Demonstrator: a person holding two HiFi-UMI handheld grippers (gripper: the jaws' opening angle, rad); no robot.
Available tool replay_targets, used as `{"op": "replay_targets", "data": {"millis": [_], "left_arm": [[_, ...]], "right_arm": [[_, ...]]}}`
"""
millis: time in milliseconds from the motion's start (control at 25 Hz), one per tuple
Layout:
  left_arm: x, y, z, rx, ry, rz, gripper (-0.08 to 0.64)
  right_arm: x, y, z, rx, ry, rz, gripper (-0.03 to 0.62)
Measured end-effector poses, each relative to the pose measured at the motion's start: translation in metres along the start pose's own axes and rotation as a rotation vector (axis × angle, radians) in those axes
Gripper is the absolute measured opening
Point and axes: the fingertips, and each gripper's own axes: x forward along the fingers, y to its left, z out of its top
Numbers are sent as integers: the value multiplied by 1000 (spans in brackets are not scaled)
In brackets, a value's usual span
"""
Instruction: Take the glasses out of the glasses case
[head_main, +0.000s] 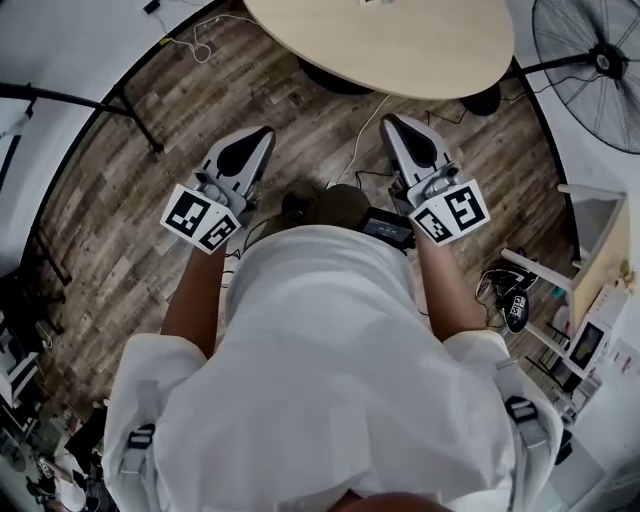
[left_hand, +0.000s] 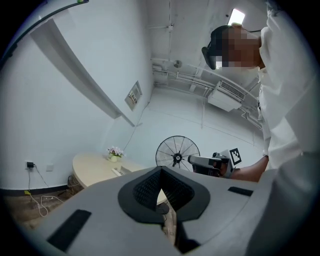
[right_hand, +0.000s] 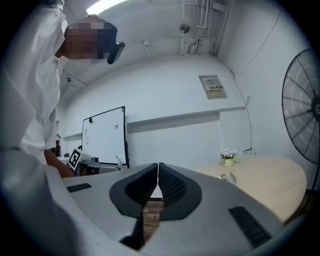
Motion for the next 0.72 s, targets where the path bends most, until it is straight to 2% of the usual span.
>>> {"op": "replay_targets", "data": {"millis": [240, 480, 720], "left_arm": [[20, 22, 19, -4, -24, -59, 12], [41, 45, 25, 10, -10, -54, 12], [77, 69, 26, 22, 27, -69, 12]], "right_arm": [[5, -20, 9, -11, -6, -53, 25], [12, -45, 10, -7, -12, -71, 26], [39, -88, 1, 27, -23, -82, 25]]}}
